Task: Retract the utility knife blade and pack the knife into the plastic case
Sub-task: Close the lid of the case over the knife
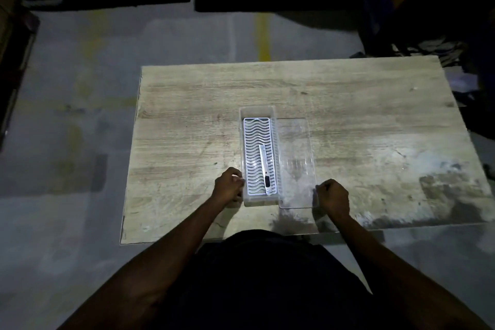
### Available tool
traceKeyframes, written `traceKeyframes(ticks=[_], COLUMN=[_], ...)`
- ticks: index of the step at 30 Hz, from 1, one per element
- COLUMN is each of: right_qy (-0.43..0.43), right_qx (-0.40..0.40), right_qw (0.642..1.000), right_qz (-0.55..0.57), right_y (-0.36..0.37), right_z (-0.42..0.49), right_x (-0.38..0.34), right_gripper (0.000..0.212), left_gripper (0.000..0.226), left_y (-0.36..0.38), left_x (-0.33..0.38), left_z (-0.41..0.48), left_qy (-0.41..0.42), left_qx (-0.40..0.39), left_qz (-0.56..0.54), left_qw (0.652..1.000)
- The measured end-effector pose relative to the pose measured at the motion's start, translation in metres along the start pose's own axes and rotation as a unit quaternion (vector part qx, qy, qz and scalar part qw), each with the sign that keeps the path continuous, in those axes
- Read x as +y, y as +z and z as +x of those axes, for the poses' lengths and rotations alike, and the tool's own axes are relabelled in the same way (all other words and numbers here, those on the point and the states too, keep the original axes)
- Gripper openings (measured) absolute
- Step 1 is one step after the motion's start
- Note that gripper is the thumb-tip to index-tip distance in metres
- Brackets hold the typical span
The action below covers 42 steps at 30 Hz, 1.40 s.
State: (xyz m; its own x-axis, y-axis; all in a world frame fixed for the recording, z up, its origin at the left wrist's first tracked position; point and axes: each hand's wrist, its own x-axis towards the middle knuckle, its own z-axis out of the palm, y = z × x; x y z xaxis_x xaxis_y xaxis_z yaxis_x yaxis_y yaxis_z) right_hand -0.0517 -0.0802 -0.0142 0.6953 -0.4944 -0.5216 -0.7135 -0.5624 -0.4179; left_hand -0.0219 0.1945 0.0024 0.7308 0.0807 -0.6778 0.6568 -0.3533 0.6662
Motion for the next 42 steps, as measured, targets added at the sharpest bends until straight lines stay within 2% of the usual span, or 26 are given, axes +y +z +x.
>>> traceKeyframes(ticks=[4,8,11,15,20,22,26,30,34,36,38,42], right_qy=[0.008,-0.027,-0.005,-0.014,-0.123,-0.189,-0.313,-0.440,-0.525,-0.578,-0.607,-0.586], right_qx=[-0.077,-0.086,-0.079,-0.034,0.061,0.082,0.073,0.056,0.058,0.088,0.094,0.057], right_qw=[0.996,0.994,0.996,0.999,0.988,0.976,0.938,0.889,0.849,0.808,0.778,0.785], right_qz=[-0.032,-0.062,-0.048,-0.002,0.064,0.074,0.131,0.114,0.007,-0.079,-0.133,-0.193], right_y=[-0.004,0.000,0.004,0.007,0.008,0.010,0.014,0.016,0.017,0.020,0.022,0.033], right_z=[-0.003,-0.007,-0.007,-0.005,-0.010,-0.014,-0.027,-0.046,-0.055,-0.059,-0.065,-0.078], right_x=[0.021,0.032,0.027,0.007,-0.039,-0.060,-0.094,-0.116,-0.128,-0.131,-0.130,-0.112], right_gripper=[0.036,0.031,0.022,0.019,0.009,0.018,0.032,0.045,0.042,0.035,0.037,0.049], left_gripper=[0.006,0.007,0.007,0.010,0.012,0.010,0.010,0.012,0.015,0.017,0.023,0.026], left_y=[0.003,0.003,0.002,0.003,0.001,0.000,-0.001,0.000,0.001,0.000,-0.001,-0.002], left_x=[0.001,0.003,0.002,0.002,0.006,0.008,0.010,0.010,0.009,0.008,0.008,0.008], left_z=[-0.001,-0.002,-0.002,-0.001,-0.001,0.000,0.000,-0.001,0.002,0.003,0.002,0.004], left_qy=[0.007,-0.001,-0.010,-0.026,-0.017,-0.018,-0.018,0.006,0.014,0.023,0.026,0.024], left_qx=[0.011,0.008,0.009,0.016,0.022,0.019,0.018,0.027,0.023,0.020,0.019,0.023], left_qz=[0.003,0.009,0.002,-0.015,-0.006,-0.006,0.001,0.043,0.050,0.057,0.045,0.036], left_qw=[1.000,1.000,1.000,0.999,1.000,1.000,1.000,0.999,0.998,0.998,0.998,0.999])
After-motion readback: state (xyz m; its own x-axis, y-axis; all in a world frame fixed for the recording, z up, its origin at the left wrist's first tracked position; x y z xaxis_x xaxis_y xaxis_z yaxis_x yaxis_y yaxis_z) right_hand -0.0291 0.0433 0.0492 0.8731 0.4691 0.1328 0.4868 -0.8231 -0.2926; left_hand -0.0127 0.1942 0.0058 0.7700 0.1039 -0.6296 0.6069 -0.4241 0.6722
